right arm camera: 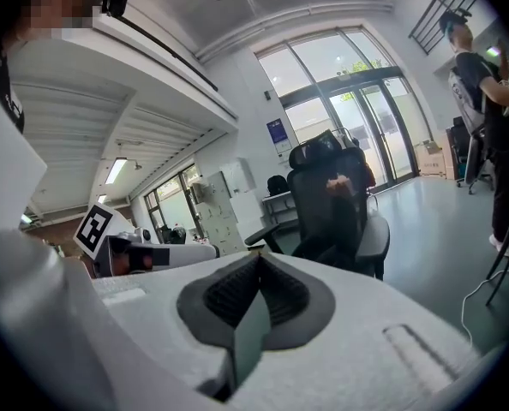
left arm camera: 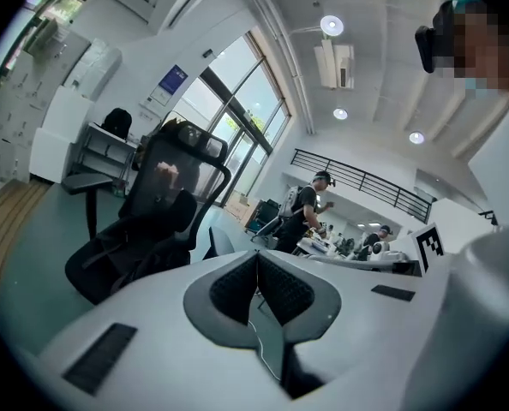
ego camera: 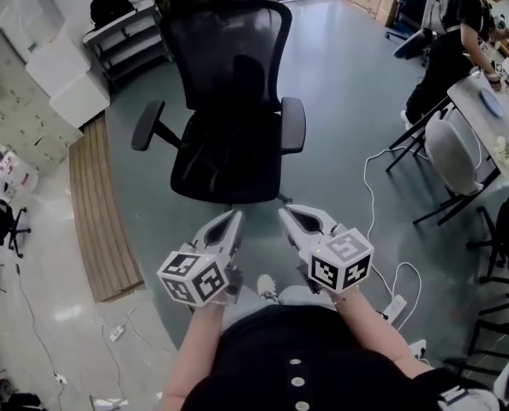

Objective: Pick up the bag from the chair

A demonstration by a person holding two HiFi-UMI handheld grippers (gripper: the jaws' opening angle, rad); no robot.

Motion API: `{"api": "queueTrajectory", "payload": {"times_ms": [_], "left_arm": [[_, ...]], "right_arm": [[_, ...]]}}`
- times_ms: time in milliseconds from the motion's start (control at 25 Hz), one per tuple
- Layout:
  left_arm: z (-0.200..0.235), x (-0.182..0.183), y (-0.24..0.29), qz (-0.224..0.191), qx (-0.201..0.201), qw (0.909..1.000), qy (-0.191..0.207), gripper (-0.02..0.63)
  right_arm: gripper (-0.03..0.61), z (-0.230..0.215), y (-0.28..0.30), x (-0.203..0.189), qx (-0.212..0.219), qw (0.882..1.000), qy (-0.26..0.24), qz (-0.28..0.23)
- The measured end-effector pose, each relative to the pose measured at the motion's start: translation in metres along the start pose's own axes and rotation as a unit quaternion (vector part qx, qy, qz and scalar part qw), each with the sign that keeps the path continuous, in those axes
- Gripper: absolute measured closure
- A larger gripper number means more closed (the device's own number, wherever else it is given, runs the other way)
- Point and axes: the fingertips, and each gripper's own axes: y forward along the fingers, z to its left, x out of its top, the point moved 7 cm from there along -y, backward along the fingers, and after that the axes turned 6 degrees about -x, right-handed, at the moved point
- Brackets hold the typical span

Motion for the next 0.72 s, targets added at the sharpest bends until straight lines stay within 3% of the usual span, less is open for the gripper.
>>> {"api": "queueTrajectory", "payload": {"times_ms": [360,720], "left_arm": [[0.039,-0.003,0.025,0.044,-0.027,0.9982,-0.031,0.595],[0.074,0.008,0.049,0.049,-0.016,0.9977,-0.042,0.595]], "right_arm": [[0.58,-0.01,0.031,0.006,-0.014,1.0,0.024,-0.007],[0.58,-0.039,0.07,0.016,-0.029,0.999,0.022,0.012]]}}
